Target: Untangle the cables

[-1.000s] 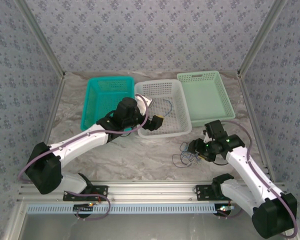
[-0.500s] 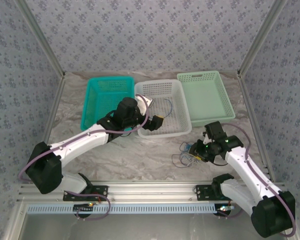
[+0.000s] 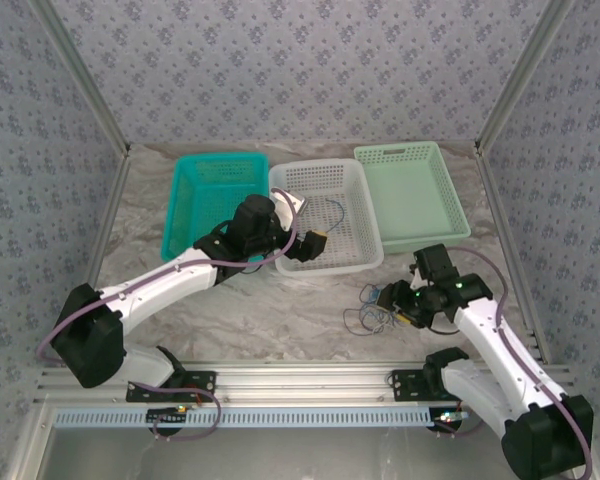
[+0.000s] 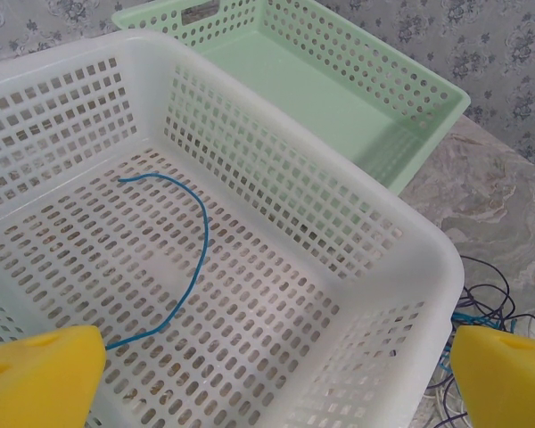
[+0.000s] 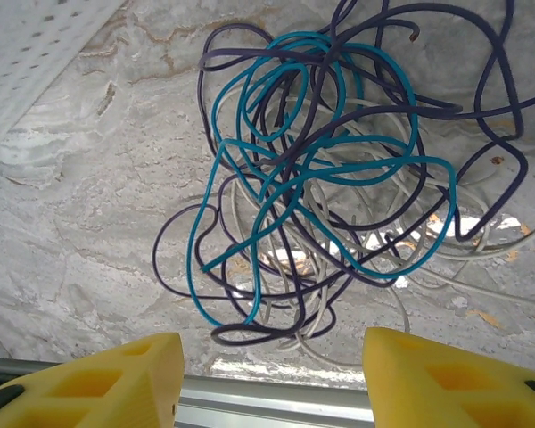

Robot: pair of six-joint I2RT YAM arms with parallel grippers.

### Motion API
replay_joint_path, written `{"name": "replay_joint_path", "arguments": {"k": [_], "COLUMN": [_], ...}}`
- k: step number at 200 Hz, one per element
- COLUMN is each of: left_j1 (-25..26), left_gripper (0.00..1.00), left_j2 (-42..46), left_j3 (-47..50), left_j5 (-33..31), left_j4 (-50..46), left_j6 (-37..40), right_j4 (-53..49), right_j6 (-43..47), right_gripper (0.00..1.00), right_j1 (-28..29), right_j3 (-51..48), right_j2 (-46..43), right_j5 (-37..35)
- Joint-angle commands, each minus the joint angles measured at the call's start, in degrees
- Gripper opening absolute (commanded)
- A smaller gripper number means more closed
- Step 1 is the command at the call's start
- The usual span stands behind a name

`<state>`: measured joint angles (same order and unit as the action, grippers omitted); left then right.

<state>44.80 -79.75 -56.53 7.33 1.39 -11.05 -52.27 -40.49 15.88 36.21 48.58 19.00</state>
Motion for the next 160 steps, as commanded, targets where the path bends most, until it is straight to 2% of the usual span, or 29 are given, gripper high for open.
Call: {"name": "replay_joint_path", "arguments": {"k": [1,52,88,118,160], "left_j1": [0.7,0.8,0.8,0.9,0.8], "left_gripper": [0.99,1.00,0.99,1.00,1.00], "left_j2": [0.3,0.1,0.3,0.6,0.6], "left_j3": [-0.8,-0.5,0.4,0.9,0.8], "left_j5": [1.0,1.2,1.2,1.1,0.9], "left_j4": [0.7,1.1,1.7,1.8,1.9], "left_j6": [-0.8,-0.9,-1.1,-1.0,-0.8], "right_j4": [-4.2,-3.3,0.6,4.5,9.1], "right_j6": [0.7,-3.4,-8.6,-11.2,-10.3], "right_gripper": [0.58,0.57,0.57,0.55,0.52], "right_j1": [-0.1,2.0,4.5,5.7,6.3], "right_j3": [2.7,4.0,2.3,0.7,-1.0], "right_j2": [-1.3,-2.4,-2.8,-2.8,2.0], "right_j5": [-1.9,0.2,2.9,2.4,1.4]}}
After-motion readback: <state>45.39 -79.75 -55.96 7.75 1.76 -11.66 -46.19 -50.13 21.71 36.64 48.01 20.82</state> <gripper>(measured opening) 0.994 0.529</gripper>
